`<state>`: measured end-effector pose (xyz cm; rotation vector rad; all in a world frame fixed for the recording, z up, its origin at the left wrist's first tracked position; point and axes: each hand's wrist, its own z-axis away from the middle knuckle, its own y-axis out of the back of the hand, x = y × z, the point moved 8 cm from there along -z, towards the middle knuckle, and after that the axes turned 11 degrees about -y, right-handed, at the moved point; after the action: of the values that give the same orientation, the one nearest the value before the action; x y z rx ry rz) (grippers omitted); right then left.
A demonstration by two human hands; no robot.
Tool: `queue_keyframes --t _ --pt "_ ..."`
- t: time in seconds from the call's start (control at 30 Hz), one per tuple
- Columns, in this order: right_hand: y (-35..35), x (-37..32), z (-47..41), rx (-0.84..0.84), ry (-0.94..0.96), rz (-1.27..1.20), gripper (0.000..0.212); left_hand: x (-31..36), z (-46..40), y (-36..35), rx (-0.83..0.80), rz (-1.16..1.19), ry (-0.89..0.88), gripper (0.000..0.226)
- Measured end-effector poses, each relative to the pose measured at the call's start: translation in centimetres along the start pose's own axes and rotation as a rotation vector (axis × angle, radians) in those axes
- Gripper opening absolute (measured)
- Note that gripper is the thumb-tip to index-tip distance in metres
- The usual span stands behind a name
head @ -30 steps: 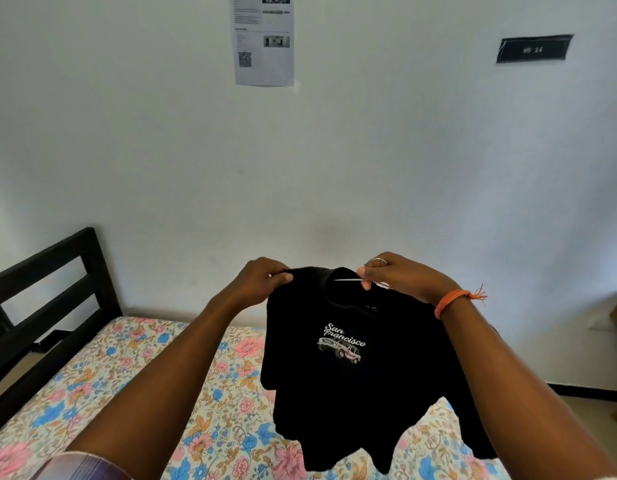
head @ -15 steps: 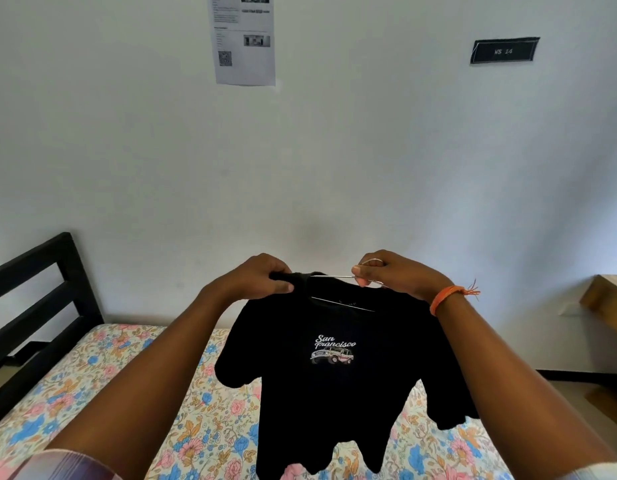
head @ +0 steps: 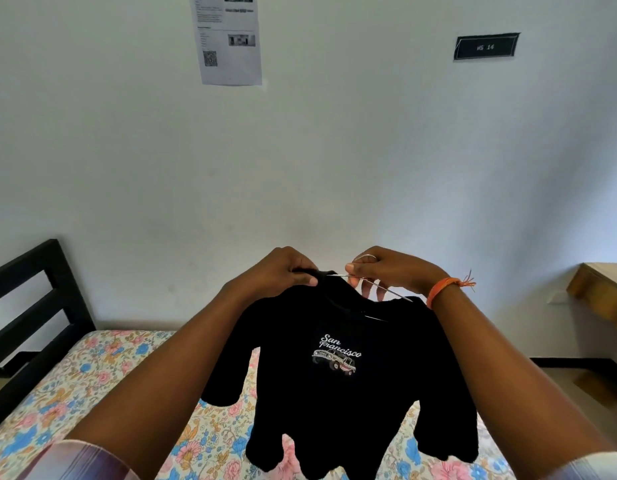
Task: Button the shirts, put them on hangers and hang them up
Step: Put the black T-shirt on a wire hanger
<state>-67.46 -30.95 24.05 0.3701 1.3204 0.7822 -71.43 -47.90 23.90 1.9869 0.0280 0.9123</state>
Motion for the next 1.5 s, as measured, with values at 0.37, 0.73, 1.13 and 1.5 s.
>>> queue_keyframes --t 0.37,0.73,1.13,1.5 --pt "4.3 5.1 3.6 0.313 0.031 -0.137 0.03 2.6 -2.0 -0.3 0.185 -0.154 -0.049 0.014" --pt "9.8 9.6 9.7 0.832 0.072 0.328 0.034 6.1 -7.2 -4.7 0.142 -0.025 -0.072 0.016" --pt "13.4 15.7 22.3 1.101 -0.284 0.563 0.05 12.8 -12.6 -11.0 0.166 0.053 -0.252 0.013" --pt "9.6 20.0 44.5 1.428 -0.609 0.512 0.03 26.7 -15.9 -22.7 0.043 0.256 -0.544 0.016"
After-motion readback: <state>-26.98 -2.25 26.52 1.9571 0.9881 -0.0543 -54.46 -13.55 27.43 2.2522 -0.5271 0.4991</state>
